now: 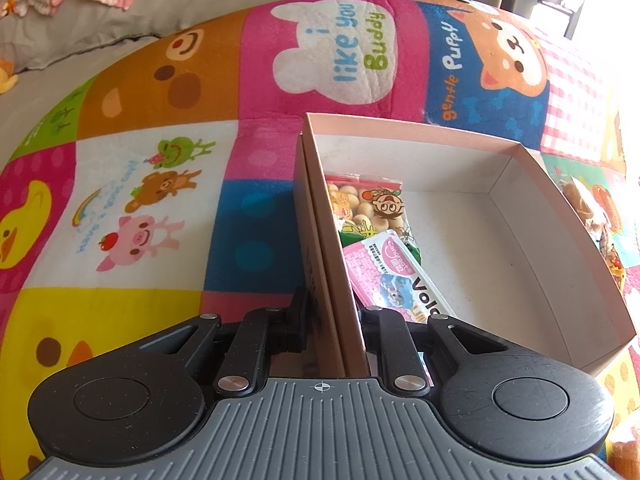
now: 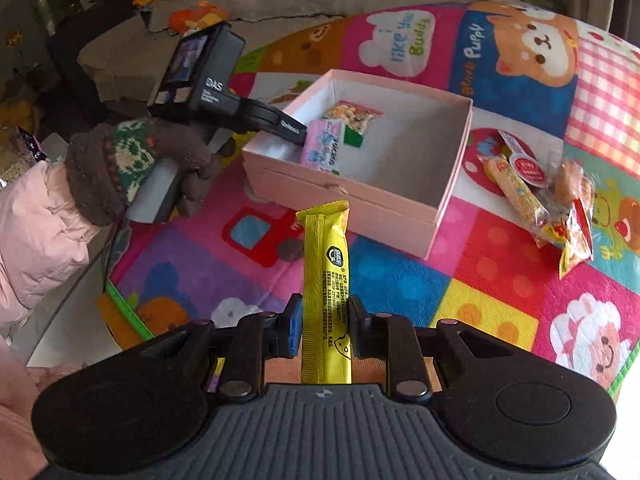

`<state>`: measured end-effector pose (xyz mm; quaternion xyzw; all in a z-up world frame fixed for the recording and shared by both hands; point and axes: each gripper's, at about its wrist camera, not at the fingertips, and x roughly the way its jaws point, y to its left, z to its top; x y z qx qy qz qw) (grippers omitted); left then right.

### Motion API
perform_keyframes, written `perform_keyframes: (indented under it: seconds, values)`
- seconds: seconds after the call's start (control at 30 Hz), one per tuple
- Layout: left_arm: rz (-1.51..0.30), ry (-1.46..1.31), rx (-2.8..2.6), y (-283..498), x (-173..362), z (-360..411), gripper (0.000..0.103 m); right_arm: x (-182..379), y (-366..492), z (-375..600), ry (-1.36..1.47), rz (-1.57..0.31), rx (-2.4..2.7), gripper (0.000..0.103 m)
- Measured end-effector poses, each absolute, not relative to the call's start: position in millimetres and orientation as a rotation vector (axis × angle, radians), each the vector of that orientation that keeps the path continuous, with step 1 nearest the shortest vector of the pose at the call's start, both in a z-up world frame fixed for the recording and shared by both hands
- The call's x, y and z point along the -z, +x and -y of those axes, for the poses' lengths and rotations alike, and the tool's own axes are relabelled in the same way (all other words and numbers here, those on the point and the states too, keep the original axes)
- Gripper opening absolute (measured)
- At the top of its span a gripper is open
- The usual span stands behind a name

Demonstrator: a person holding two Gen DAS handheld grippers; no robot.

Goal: Organize objects
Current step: 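Carry the yellow bar into the pink box and release it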

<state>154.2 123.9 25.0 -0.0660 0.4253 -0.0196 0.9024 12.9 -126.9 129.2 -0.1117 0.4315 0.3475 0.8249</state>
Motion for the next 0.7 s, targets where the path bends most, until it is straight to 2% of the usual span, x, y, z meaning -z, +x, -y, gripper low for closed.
perform_keyframes:
  seconds: [0.13,0.23,0.47,0.6,0.7]
  values:
    - [-0.869,-0.138,0.043,152.2,-23.8,-124.3,0.019,-153.8,48.0,107.6,-0.167,-0.825,-0.739,0.023]
    - [-0.864,-0.142,0.046,151.0,-22.8,-125.6,0.019,-152.2,88.8,90.1,-0.134,-0.806,-0.703,0.023]
    - [-0.86,-0.147,0.049,150.7,-22.3,-126.4,0.019,-92.1,162.6,52.4,-0.138,-0.894,-0.578,0.023]
    - [-0.86,-0.146,0.049,150.5,-22.2,-126.5,0.019,-63.1,175.3,48.2,-0.093,-0.98,-0.61,0.024]
    - [-0.86,-0.146,0.049,150.5,-22.1,-126.6,0.019,-60.7,170.5,52.4,-0.075,-0.971,-0.627,0.025]
